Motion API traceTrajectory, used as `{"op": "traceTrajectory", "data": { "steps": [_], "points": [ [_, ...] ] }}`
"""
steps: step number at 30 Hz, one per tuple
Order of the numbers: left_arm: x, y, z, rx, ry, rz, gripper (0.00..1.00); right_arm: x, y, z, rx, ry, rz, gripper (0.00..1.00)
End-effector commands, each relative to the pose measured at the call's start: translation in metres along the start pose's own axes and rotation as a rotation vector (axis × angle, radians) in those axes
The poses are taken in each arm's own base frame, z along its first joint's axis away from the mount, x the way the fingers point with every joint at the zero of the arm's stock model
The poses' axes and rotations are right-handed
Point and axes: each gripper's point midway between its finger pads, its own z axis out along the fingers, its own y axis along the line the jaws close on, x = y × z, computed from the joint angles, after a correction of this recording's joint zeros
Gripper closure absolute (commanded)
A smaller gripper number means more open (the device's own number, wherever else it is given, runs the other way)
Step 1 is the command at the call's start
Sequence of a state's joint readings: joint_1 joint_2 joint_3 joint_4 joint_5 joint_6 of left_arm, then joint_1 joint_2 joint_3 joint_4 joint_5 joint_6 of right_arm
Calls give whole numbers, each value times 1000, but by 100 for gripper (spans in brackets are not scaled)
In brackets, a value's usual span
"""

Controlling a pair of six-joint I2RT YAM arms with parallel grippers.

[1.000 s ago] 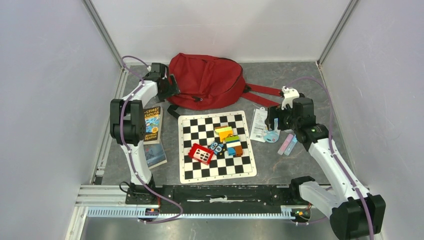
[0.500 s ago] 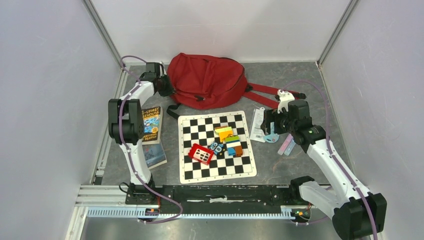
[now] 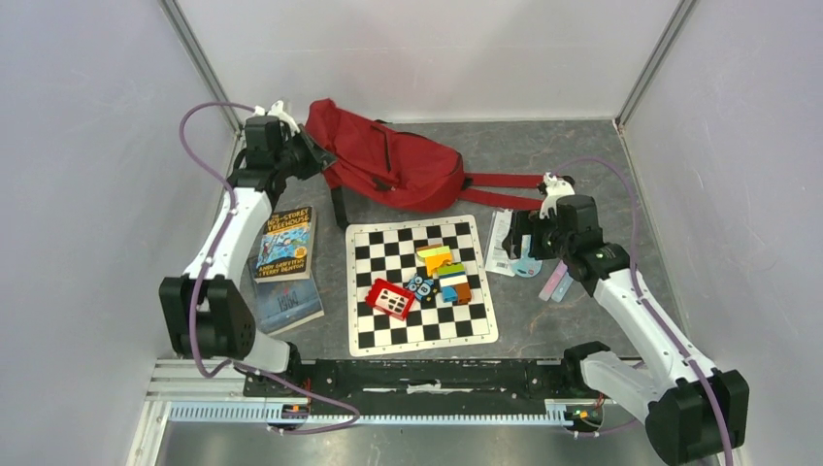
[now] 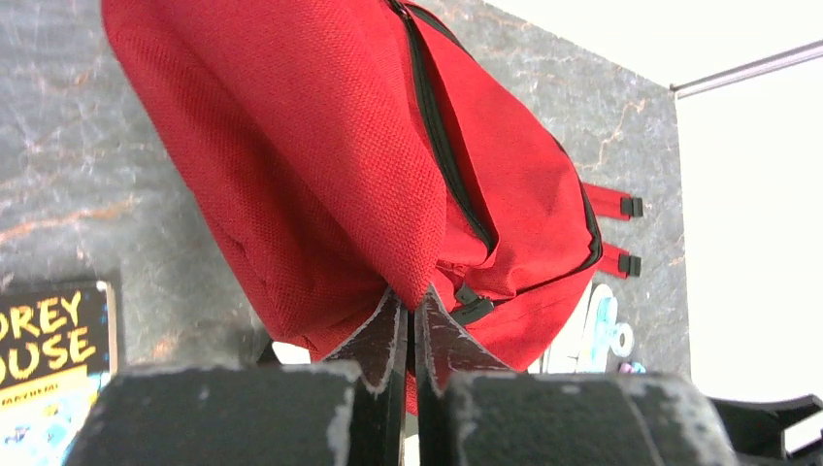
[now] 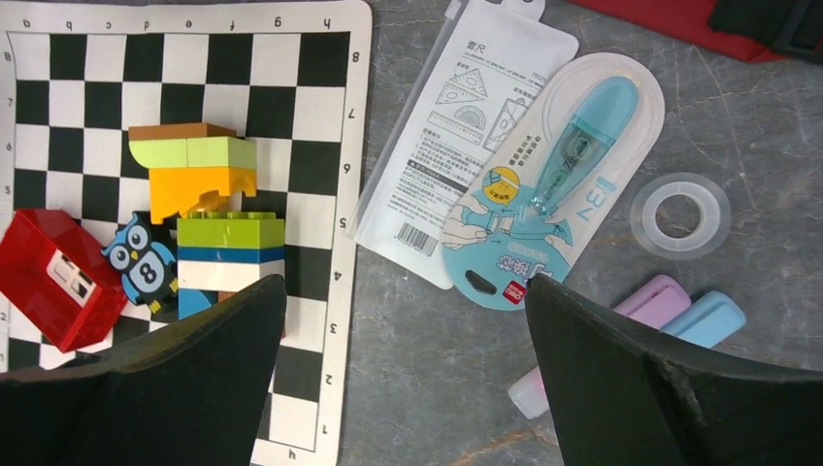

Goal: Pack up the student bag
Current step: Pick up the student bag at the center of the board.

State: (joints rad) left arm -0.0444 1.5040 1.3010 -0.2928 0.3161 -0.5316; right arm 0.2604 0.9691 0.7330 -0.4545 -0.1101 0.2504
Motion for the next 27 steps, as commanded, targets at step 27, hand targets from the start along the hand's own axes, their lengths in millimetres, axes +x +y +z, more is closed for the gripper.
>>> {"op": "traceTrajectory", "data": {
  "steps": [27],
  "points": [
    [23,26,-14,32,82,-93,98,-101,120,184,-255,48,174,14]
  ]
}}
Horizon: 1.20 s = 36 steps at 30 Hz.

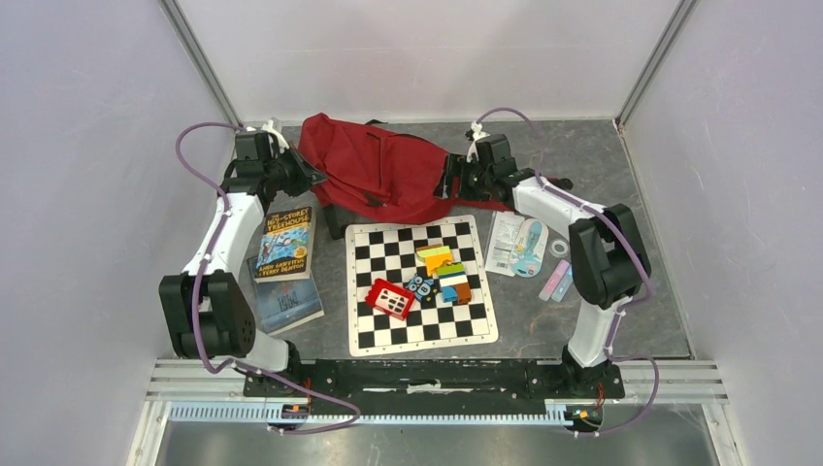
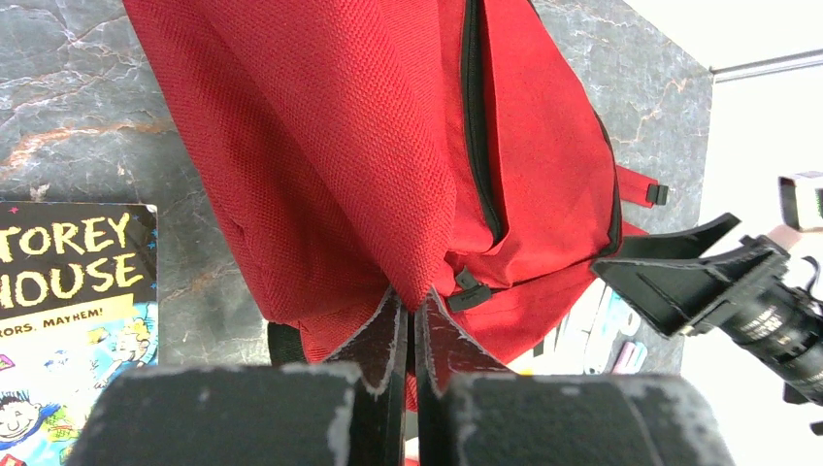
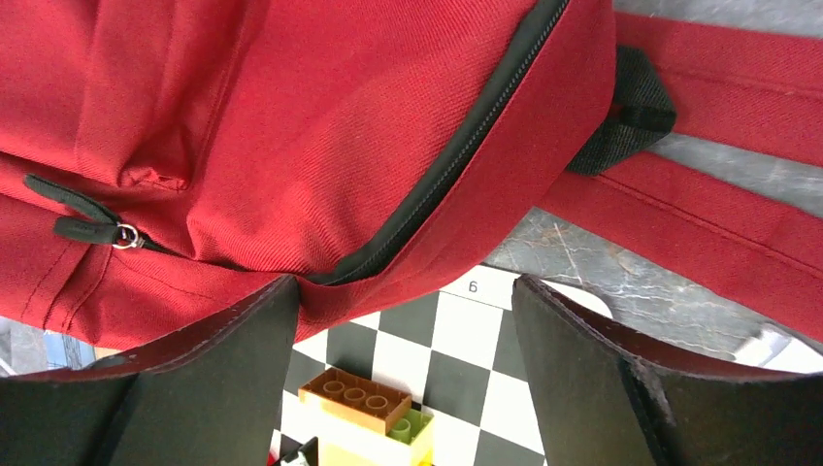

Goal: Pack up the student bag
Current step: Pick up the student bag at the center of the board.

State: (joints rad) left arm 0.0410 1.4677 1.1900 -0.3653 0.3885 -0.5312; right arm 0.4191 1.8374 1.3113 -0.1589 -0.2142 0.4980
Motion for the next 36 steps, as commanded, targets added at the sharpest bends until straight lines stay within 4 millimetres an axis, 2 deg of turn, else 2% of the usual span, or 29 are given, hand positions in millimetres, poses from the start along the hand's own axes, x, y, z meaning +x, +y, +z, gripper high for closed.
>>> {"op": "traceTrajectory", "data": {
  "steps": [1,9,12,14,17,20,22,23,27,30,33,36],
  "points": [
    [-9,-19,-1,98,-16,3,98,-15,18,12,-52,-26,26,14],
    [-11,-13,0,88,-14,-12,98,-9,36,14,-113,-34,42,9],
    [-12,-11,-1,74,-20,-3,98,-5,38,16,-116,-30,37,13],
    [-13,-8,-1,55,-30,5,98,2,39,18,-119,-15,26,22],
    [-13,-3,-1,29,-32,13,98,7,39,19,-123,-3,14,54],
    [-14,-2,-1,25,-36,25,98,-5,44,12,-129,-32,-7,81],
    [-18,-3,-4,22,-55,40,98,-21,51,3,-130,-67,-31,98],
    [-21,-6,-7,30,-66,54,98,-31,55,-3,-133,-88,-45,100],
    [-44,-25,-24,78,-177,121,98,-74,75,-39,-140,-202,-131,100],
    [-69,-48,-36,134,-252,156,98,-101,85,-72,-132,-300,-200,100],
    [-93,-75,-45,215,-307,184,98,-118,94,-105,-129,-381,-255,100],
    [-120,-98,-49,282,-366,237,98,-126,104,-130,-155,-444,-317,100]
  ]
}}
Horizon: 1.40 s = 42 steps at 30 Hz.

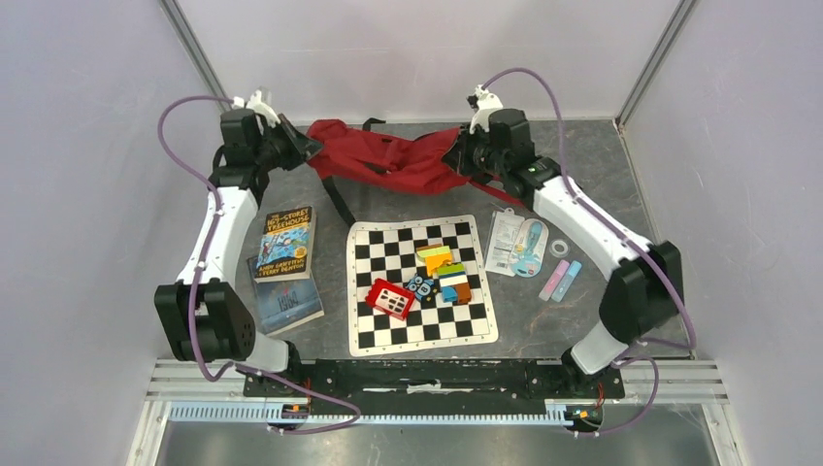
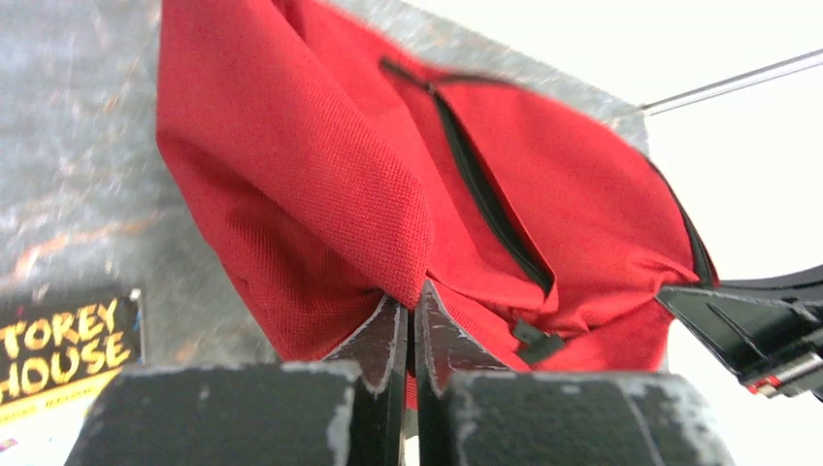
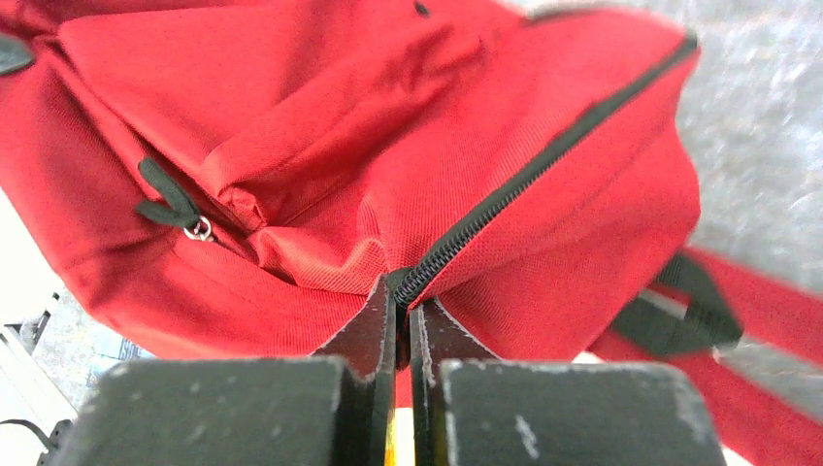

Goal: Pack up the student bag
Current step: Pick up the student bag at the center of the board.

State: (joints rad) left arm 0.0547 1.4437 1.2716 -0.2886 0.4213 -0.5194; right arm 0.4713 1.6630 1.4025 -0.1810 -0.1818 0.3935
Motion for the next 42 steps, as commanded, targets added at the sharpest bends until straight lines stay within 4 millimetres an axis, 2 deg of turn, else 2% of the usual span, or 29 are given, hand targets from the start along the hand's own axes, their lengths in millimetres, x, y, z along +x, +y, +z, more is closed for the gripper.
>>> {"op": "traceTrajectory", "data": {
  "steps": [1,5,8,14,17,19,21,24,30,32,34,36,38,42],
  "points": [
    [-88,-63,-11,195,-241,179,98,-79,34,-54,-62,-253,-169,100],
    [-119,-76,3,229,-271,225,98,-85,41,-68,-71,-291,-255,100],
    [-134,-86,12,274,-280,246,98,-86,42,-75,-68,-292,-292,100],
    [-156,-97,15,318,-360,309,98,-79,46,-80,-78,-286,-383,100],
    [-161,-105,15,343,-364,294,98,-85,36,-79,-14,-280,-398,100],
    [-159,-111,11,369,-361,285,98,-95,27,-83,58,-301,-403,100],
    [-155,-111,7,375,-363,282,98,-115,16,-91,148,-349,-401,100],
    [-145,-106,-1,360,-369,281,98,-152,14,-109,231,-435,-385,100],
    [-121,-101,-20,355,-385,258,98,-244,42,-155,266,-669,-397,100],
    [-114,-101,-26,366,-386,239,98,-265,53,-165,250,-725,-400,100],
    [-106,-97,-27,363,-377,226,98,-277,67,-172,196,-769,-397,100],
    [-102,-90,-27,338,-385,212,98,-280,83,-178,110,-802,-367,100],
    [-104,-80,-24,281,-398,198,98,-271,96,-176,39,-804,-348,100],
    [-118,-52,-11,121,-403,143,98,-241,116,-154,-56,-756,-325,100]
  ]
}}
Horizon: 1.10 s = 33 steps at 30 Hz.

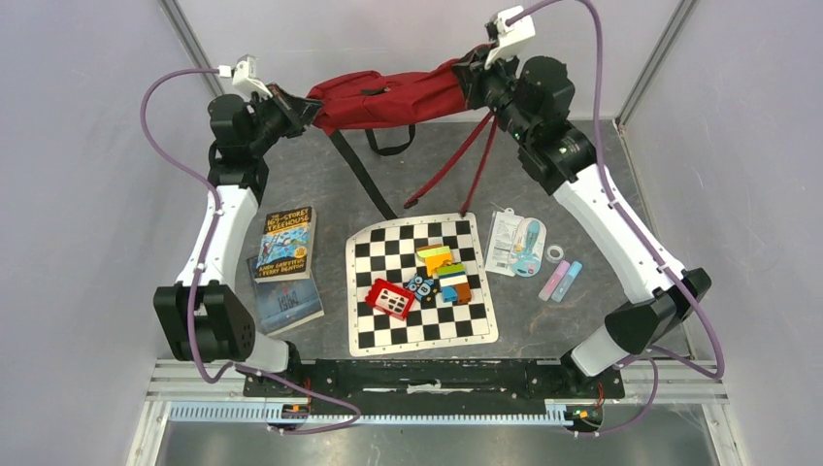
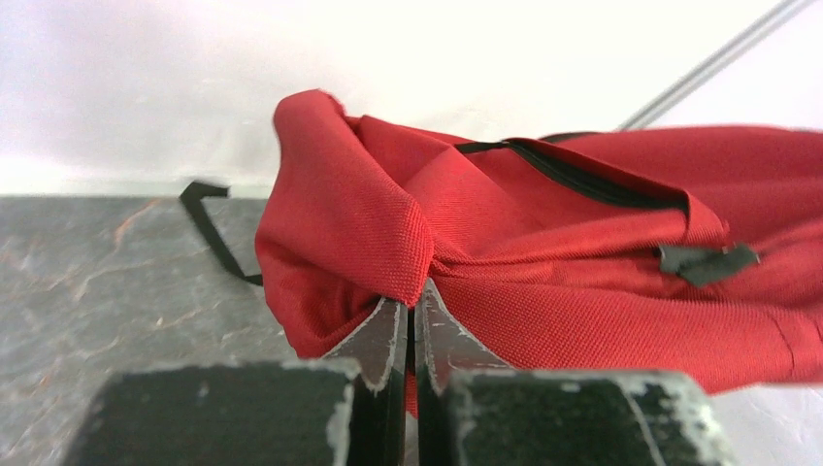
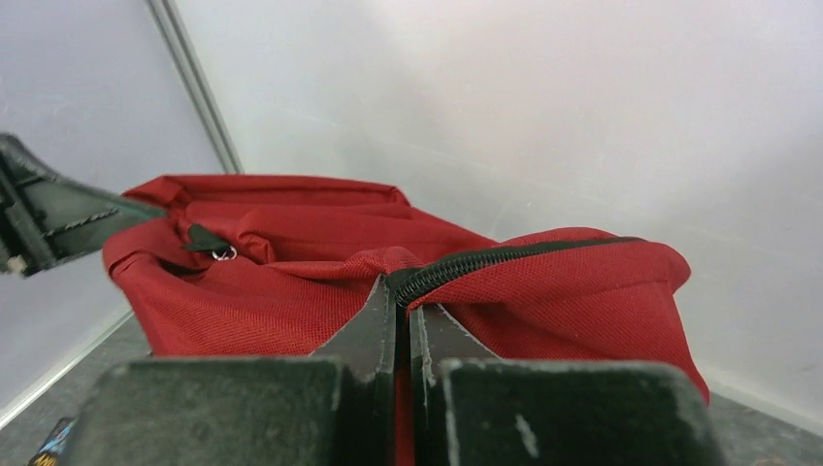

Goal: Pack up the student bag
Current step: Pick up the student bag at the center of the board, then place the student bag at the center of the board.

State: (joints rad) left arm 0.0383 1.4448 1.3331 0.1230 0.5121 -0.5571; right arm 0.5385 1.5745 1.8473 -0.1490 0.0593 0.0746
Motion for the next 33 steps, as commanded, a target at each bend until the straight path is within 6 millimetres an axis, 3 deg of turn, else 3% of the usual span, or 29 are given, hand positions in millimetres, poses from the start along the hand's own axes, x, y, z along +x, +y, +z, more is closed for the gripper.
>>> {"op": "traceTrajectory", "data": {
  "steps": [1,4,10,15,21,24,27,31,33],
  "points": [
    [-32,38,5,-195,-86,14,98,-43,31,-13,-84,-171,61,100],
    [-42,41,15,-201,-96,29,98,-28,46,-6,-104,-142,56,100],
    [-72,55,27,-261,-160,80,98,-34,48,13,-69,-175,53,100],
    [-103,51,42,-235,-219,96,98,-59,46,29,-46,-272,69,100],
    [-150,29,52,-169,-312,104,98,-101,52,36,-72,-420,99,100],
    [-157,18,53,-128,-320,103,98,-106,57,33,-104,-445,120,100],
    [-137,27,55,-130,-278,82,98,-79,64,31,-132,-389,127,100],
    [-89,50,50,-159,-203,52,98,-3,73,17,-143,-254,140,100],
    [-55,65,44,-175,-159,30,98,31,77,5,-151,-199,162,100]
  ]
}}
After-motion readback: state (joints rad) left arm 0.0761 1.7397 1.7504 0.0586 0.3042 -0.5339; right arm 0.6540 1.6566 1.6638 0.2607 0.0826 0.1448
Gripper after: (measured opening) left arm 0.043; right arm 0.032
